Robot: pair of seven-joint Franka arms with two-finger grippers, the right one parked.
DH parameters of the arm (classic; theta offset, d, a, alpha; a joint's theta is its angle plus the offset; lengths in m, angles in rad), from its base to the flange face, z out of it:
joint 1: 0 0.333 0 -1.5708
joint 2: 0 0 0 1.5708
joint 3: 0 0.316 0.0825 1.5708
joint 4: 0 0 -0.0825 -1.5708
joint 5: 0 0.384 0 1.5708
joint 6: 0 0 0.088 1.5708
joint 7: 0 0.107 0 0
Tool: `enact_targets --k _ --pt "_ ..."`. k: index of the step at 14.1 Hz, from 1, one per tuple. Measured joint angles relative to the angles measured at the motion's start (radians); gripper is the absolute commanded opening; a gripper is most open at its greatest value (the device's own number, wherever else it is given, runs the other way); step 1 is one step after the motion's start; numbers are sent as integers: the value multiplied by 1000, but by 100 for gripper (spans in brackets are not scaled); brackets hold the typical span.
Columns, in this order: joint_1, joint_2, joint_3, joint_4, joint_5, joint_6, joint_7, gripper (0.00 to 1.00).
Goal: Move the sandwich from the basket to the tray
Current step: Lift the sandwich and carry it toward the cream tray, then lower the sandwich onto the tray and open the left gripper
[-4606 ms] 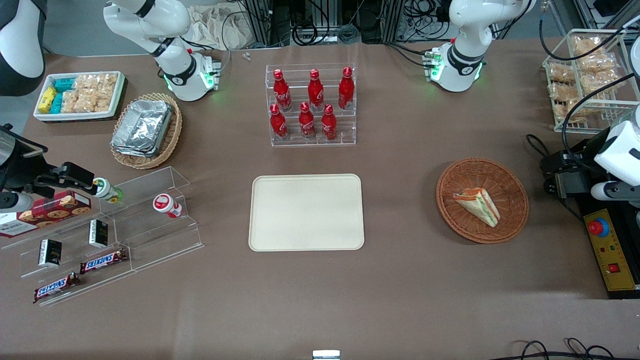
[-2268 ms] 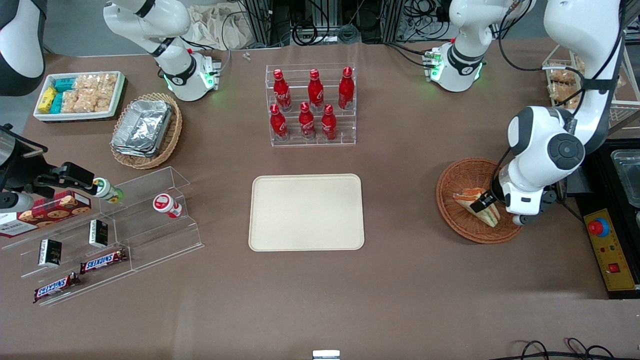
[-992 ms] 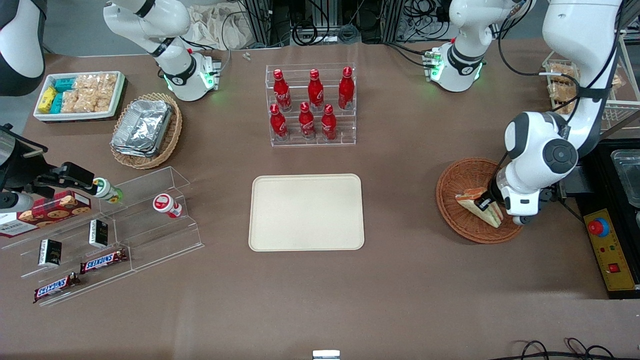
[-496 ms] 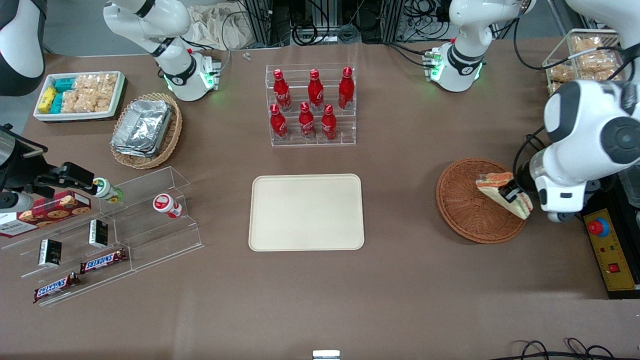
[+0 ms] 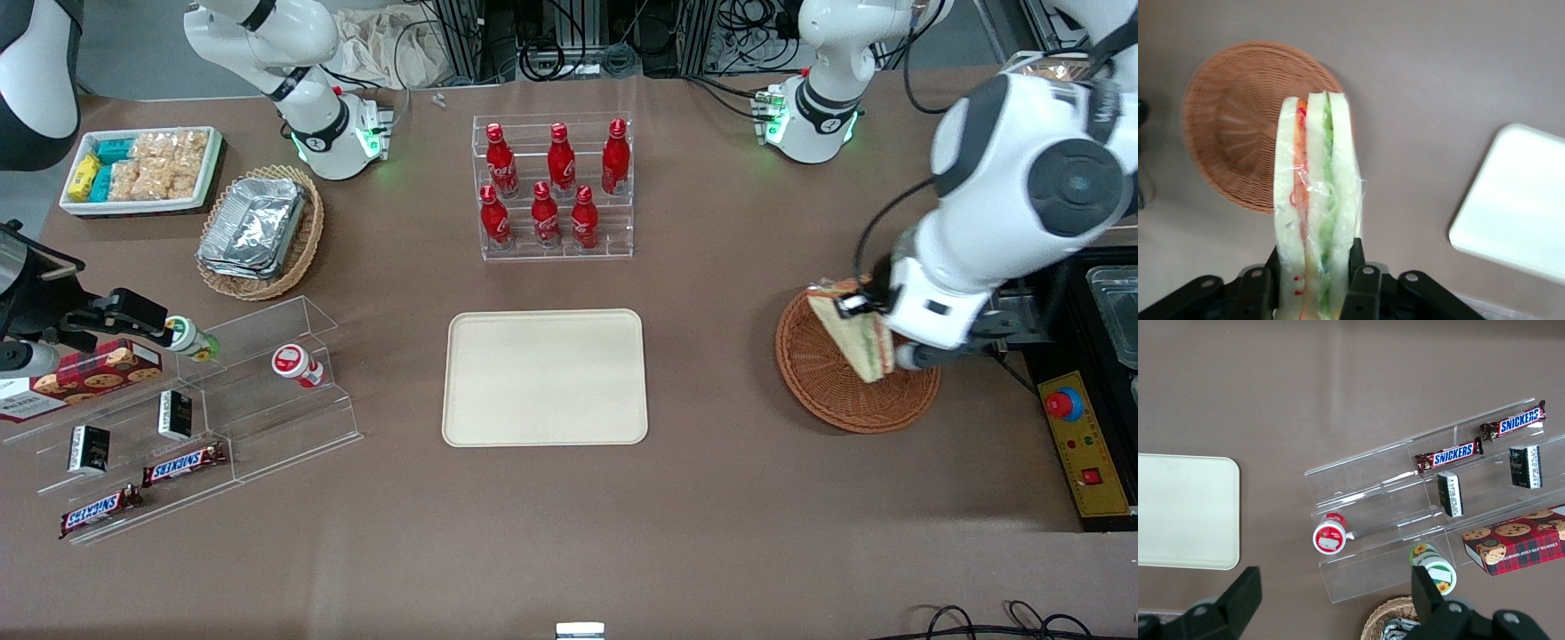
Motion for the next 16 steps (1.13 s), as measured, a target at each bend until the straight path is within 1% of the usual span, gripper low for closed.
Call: enact_targets --k 2,3,5,8,9,13,14,16 --pt "-27 26 -50 -1 0 48 22 44" --pt "-57 43 -58 -1 4 80 25 44" --pt "-137 90 -61 -1 29 133 20 44" --pt "-244 193 -62 1 53 231 -20 44" --pt "-271 231 -62 3 72 267 -27 44" --pt "-350 371 -61 8 230 374 -89 43" --pt "-359 400 -61 10 252 393 -99 43" --pt "-369 452 -60 25 268 433 -102 43"
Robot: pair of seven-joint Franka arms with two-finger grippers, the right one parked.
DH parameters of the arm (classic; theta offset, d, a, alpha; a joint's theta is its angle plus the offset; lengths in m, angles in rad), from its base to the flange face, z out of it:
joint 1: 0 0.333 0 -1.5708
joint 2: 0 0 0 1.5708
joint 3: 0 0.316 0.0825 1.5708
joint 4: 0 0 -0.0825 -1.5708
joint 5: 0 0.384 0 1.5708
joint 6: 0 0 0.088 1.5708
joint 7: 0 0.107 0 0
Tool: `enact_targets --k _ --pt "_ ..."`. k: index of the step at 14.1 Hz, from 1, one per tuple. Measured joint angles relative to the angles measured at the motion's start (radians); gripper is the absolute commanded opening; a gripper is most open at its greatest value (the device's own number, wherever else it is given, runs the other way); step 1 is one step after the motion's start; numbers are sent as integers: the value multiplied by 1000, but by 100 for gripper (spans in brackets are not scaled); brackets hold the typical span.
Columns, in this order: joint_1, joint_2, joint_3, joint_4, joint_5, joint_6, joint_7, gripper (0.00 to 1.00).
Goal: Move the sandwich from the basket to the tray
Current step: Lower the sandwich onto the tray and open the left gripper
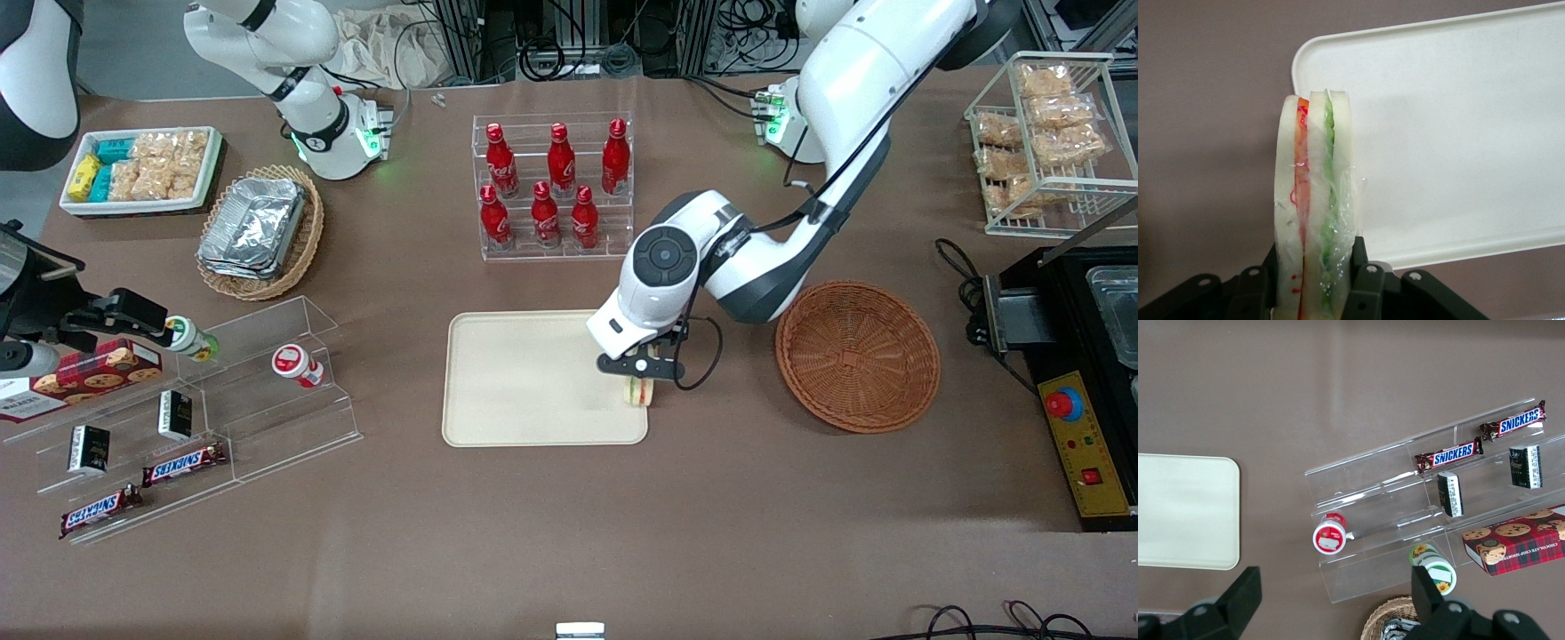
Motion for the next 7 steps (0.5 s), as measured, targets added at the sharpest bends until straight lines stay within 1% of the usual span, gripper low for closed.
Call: enact_targets --k 3,7 --pt "-18 71 3 60 8 16 0 43" --pt "-30 142 5 105 91 29 -62 43"
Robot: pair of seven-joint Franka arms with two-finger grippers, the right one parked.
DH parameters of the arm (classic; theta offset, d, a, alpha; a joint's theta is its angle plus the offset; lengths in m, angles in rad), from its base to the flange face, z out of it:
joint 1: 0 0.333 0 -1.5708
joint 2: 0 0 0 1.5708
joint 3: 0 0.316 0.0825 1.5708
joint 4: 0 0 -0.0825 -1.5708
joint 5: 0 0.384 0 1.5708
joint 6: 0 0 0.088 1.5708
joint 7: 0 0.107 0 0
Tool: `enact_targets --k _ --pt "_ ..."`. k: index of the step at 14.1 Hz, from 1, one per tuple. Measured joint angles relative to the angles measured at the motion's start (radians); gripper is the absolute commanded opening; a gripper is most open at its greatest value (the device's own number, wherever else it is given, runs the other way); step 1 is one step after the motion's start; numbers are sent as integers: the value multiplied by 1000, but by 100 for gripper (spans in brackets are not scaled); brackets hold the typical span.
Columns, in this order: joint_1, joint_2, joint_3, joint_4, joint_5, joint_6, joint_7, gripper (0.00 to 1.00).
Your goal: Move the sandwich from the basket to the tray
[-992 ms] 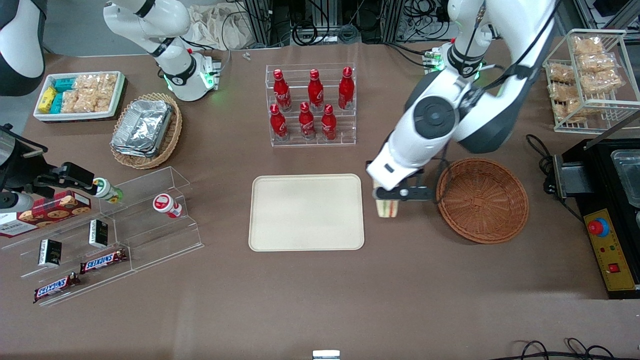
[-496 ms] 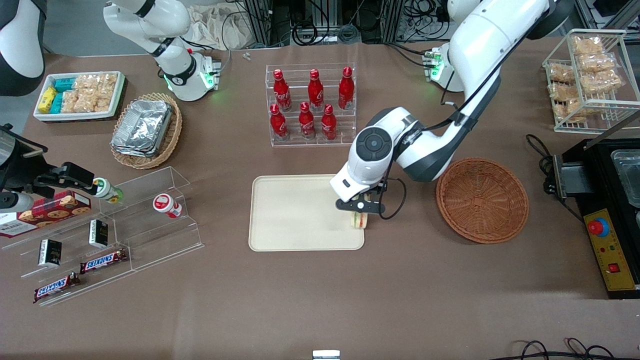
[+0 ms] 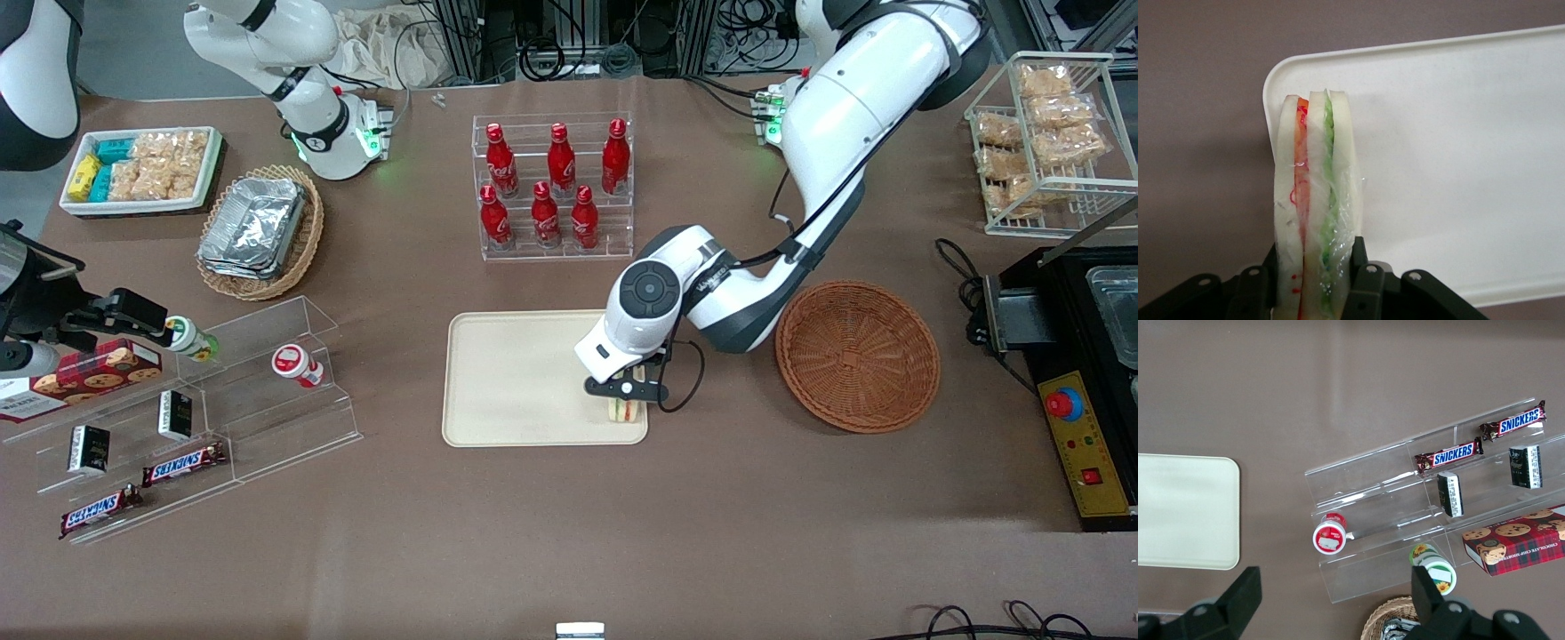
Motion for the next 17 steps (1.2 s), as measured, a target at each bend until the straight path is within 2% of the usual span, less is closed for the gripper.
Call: enact_targets --k 2,3,4,10,12,14,17 --pt "-1 16 0 1 8 20 -10 47" --pt "-1 18 0 1 9 25 -12 67" --pt "-1 18 0 2 9 26 -13 100" --pt "-2 14 0 16 11 21 -119 100" --pt "2 -8 0 32 11 -32 -121 100" --pt "28 -59 -4 41 7 -113 -101 100" --pt "119 -178 -24 27 -43 -236 18 100"
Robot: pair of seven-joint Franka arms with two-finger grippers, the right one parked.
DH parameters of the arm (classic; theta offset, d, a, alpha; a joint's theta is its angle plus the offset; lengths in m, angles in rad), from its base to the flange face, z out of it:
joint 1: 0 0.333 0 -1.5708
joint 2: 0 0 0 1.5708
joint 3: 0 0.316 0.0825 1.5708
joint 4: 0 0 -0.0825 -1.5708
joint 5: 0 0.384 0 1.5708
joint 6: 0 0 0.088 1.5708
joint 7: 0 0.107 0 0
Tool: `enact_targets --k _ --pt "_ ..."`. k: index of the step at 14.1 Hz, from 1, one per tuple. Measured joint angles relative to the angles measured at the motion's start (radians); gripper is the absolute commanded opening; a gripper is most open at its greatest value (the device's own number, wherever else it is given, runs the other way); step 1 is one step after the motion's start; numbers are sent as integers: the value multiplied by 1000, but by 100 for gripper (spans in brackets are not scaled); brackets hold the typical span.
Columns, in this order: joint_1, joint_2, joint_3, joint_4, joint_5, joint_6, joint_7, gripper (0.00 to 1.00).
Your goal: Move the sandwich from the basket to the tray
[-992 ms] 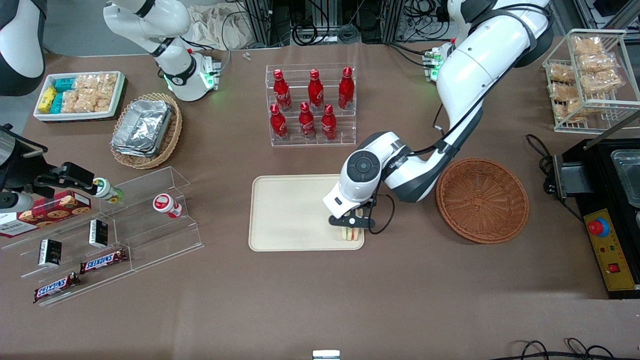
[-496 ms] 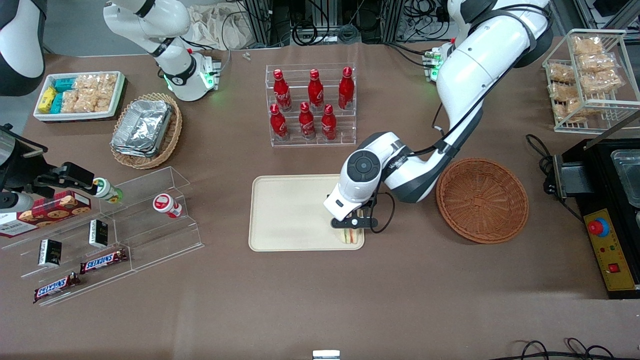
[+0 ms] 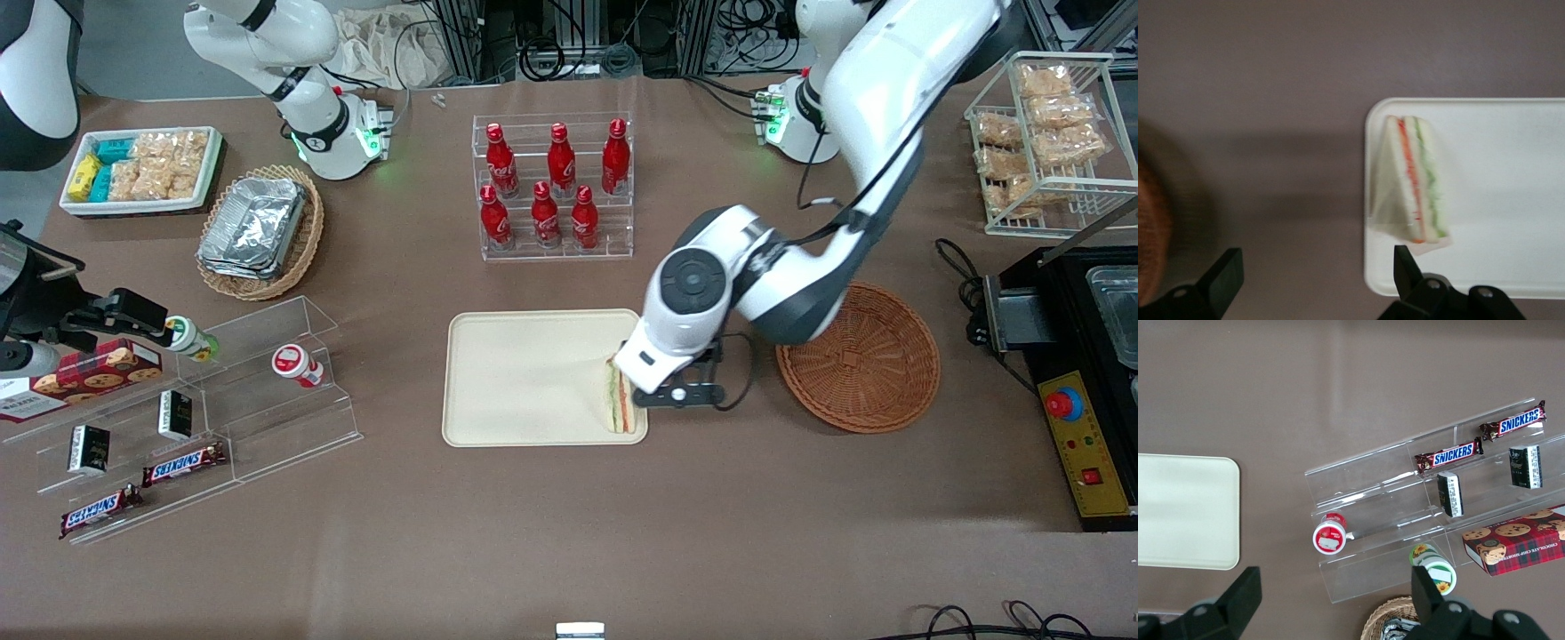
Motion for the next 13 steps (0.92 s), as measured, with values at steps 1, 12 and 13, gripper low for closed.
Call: enact_targets --k 1,12,13 --pt "29 -45 -2 -15 -14 -35 28 100" --pt "355 -328 1 -57 -95 -262 456 100" --pt "381 -333 1 -38 -107 -294 471 100"
